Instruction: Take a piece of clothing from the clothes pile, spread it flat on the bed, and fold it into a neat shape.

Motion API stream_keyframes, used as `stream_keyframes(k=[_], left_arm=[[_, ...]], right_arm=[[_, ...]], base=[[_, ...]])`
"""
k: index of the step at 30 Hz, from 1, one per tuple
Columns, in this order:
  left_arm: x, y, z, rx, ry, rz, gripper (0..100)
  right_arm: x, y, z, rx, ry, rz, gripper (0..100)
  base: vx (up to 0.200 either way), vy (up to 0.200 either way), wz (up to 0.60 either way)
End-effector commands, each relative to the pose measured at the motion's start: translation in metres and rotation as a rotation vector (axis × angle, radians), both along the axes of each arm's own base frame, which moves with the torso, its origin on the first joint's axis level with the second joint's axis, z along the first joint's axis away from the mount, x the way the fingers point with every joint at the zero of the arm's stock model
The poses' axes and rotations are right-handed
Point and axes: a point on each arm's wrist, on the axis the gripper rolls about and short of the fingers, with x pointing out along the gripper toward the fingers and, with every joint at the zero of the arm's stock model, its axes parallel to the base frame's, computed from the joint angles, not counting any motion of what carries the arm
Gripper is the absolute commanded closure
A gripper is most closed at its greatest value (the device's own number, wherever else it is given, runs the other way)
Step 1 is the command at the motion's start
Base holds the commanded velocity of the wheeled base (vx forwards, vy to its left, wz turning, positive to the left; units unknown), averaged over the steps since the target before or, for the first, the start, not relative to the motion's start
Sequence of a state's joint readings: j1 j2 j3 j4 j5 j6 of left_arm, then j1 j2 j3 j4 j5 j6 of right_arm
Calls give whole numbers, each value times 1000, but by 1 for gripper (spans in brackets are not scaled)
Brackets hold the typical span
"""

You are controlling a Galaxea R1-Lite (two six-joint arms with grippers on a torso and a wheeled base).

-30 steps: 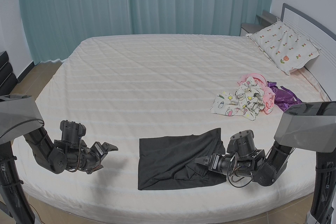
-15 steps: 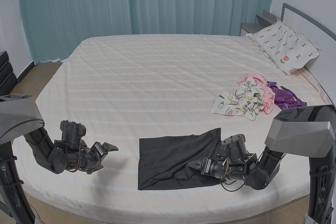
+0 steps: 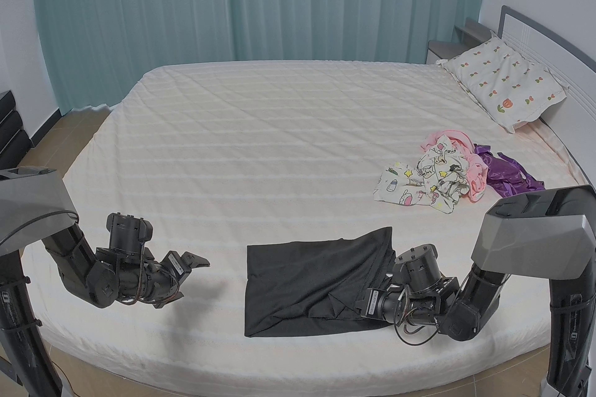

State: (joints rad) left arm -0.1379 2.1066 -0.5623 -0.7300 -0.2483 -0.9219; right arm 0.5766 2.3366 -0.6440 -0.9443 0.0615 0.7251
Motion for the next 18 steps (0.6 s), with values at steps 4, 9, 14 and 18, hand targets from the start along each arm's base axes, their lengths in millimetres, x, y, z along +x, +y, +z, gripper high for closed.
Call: stream_keyframes(k=[4,9,14,18], left_arm=[[0,0,0,-1,2,1,0],[0,0,0,0,2,0,0],[0,0,0,1,2,1,0],[0,0,0,1,0,1,0]], right_arm=[[-7,-8,7,-9,9,-5,100],[-12,-10,7,-18,18,-5,100],[-27,-27,12,-76,37,18,100],[-35,-45,10,-127,47,22,100]], base=[[0,0,0],[0,0,0],[0,0,0],[0,0,0]])
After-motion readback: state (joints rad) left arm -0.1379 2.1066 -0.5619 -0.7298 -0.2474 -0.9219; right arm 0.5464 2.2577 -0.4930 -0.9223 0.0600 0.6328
